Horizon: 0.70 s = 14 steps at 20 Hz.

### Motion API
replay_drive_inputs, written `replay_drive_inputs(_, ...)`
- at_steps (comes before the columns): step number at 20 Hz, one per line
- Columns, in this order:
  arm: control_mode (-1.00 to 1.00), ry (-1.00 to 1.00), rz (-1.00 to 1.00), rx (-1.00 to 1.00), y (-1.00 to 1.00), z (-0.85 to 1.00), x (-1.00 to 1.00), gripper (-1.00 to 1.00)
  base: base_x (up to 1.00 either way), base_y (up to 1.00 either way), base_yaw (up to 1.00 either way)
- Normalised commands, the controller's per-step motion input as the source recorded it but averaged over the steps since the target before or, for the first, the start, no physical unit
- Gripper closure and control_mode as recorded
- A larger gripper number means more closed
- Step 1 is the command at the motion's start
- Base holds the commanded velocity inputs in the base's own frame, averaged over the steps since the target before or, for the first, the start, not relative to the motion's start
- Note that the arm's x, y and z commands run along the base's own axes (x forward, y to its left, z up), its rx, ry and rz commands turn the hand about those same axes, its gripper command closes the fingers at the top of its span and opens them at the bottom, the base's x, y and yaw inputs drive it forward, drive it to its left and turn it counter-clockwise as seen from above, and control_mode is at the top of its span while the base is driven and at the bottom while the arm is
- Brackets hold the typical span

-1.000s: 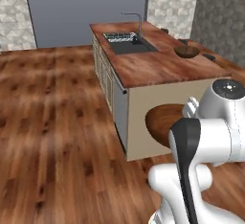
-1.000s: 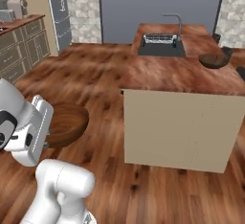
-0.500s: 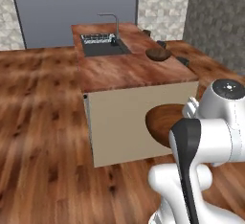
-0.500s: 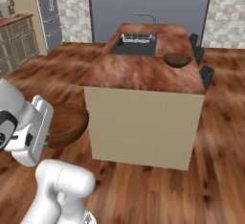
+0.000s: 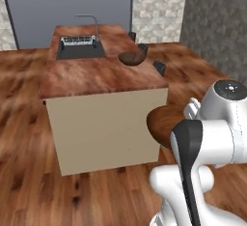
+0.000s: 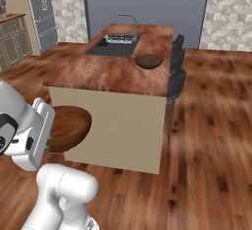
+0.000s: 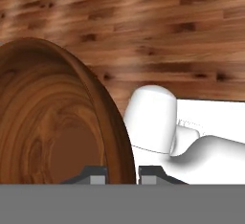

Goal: Pick up the bowls from the cabinet and place each bowl in front of a stool on the dining counter.

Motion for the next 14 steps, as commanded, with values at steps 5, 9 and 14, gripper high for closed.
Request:
replay_drive_inputs(5, 1.0, 0.0, 0.0, 0.0, 0.0, 0.0, 0.0, 1.0, 0.51, -1.0, 0.17)
replay_drive_inputs(9, 1.0, 0.0, 0.0, 0.0, 0.0, 0.0, 0.0, 1.0, 0.5, -1.0, 0.2)
replay_drive_inputs(14, 1.0, 0.0, 0.0, 0.0, 0.0, 0.0, 0.0, 1.0, 0.55, -1.0, 0.2)
